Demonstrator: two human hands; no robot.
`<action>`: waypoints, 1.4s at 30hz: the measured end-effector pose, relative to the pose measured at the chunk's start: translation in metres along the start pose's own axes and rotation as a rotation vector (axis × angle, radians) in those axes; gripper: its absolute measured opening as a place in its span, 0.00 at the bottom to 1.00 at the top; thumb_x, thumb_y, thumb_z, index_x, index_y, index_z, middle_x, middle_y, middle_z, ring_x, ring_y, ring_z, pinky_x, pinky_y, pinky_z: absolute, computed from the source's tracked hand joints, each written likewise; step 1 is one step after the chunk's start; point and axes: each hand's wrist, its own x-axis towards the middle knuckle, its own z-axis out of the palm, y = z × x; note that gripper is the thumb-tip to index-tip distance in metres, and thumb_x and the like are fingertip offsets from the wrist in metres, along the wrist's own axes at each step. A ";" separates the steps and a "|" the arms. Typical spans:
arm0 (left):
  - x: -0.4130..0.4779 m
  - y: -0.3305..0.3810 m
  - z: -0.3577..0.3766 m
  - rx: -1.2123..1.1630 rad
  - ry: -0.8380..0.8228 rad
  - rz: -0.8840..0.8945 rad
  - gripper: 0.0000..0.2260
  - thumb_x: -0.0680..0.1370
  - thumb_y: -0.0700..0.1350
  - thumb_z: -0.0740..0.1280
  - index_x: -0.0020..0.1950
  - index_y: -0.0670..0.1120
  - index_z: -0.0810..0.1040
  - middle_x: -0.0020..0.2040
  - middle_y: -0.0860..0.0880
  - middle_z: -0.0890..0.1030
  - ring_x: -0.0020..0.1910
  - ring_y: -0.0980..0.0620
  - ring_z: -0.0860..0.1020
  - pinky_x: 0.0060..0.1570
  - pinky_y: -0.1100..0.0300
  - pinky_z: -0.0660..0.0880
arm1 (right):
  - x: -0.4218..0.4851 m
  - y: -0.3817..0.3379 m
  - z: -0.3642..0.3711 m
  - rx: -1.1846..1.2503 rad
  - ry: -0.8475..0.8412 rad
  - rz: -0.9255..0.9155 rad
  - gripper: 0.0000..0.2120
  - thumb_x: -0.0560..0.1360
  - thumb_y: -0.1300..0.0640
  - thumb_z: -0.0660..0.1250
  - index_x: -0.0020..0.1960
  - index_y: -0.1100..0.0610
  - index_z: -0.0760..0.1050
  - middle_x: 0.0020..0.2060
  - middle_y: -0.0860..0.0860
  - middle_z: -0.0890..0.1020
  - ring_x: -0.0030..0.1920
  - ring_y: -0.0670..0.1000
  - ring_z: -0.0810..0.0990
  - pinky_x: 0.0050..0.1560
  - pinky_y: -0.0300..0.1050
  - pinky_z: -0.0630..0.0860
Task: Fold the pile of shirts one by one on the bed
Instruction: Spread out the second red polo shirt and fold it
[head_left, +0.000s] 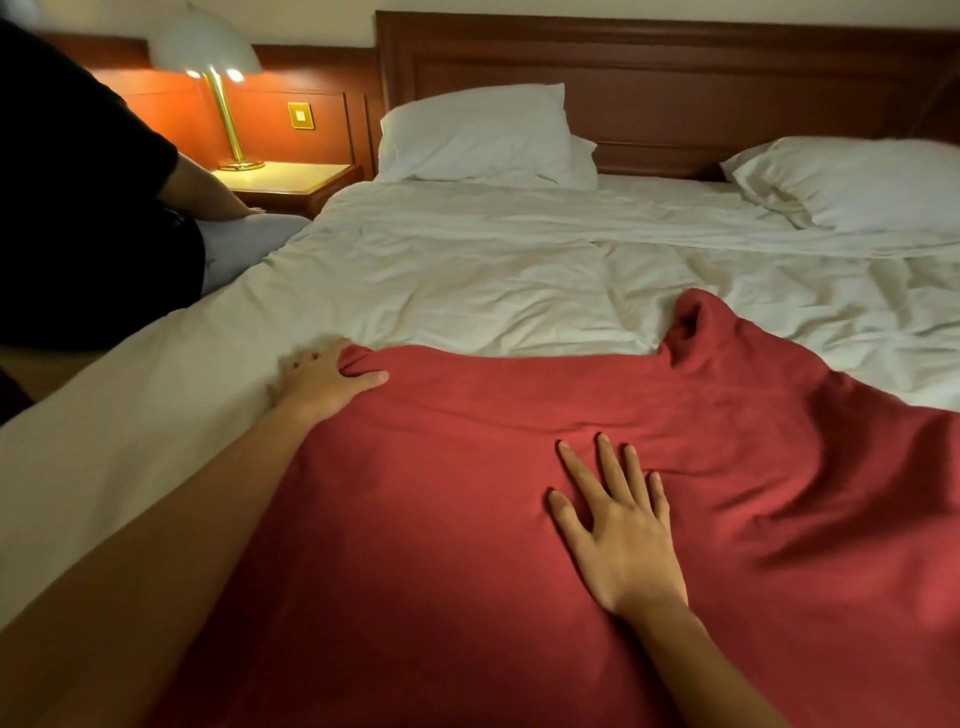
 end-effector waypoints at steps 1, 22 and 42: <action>0.008 0.001 -0.007 -0.159 -0.028 -0.049 0.39 0.70 0.65 0.74 0.76 0.51 0.68 0.74 0.45 0.70 0.72 0.42 0.68 0.72 0.47 0.64 | 0.000 0.001 0.001 0.003 0.007 0.002 0.29 0.76 0.29 0.42 0.76 0.29 0.45 0.80 0.43 0.44 0.79 0.47 0.36 0.78 0.51 0.37; -0.121 -0.050 -0.002 0.201 0.170 0.170 0.39 0.71 0.70 0.68 0.79 0.65 0.56 0.76 0.39 0.60 0.71 0.36 0.66 0.67 0.41 0.67 | -0.006 -0.005 -0.003 -0.098 -0.099 0.059 0.29 0.80 0.34 0.42 0.77 0.35 0.35 0.80 0.47 0.40 0.79 0.51 0.35 0.78 0.54 0.38; -0.275 -0.103 -0.083 -0.355 -0.359 0.037 0.37 0.67 0.42 0.81 0.74 0.53 0.71 0.65 0.50 0.74 0.62 0.53 0.74 0.63 0.62 0.67 | -0.183 -0.036 -0.066 -0.175 -0.301 -0.005 0.28 0.82 0.36 0.44 0.79 0.38 0.40 0.81 0.51 0.47 0.80 0.53 0.44 0.78 0.51 0.41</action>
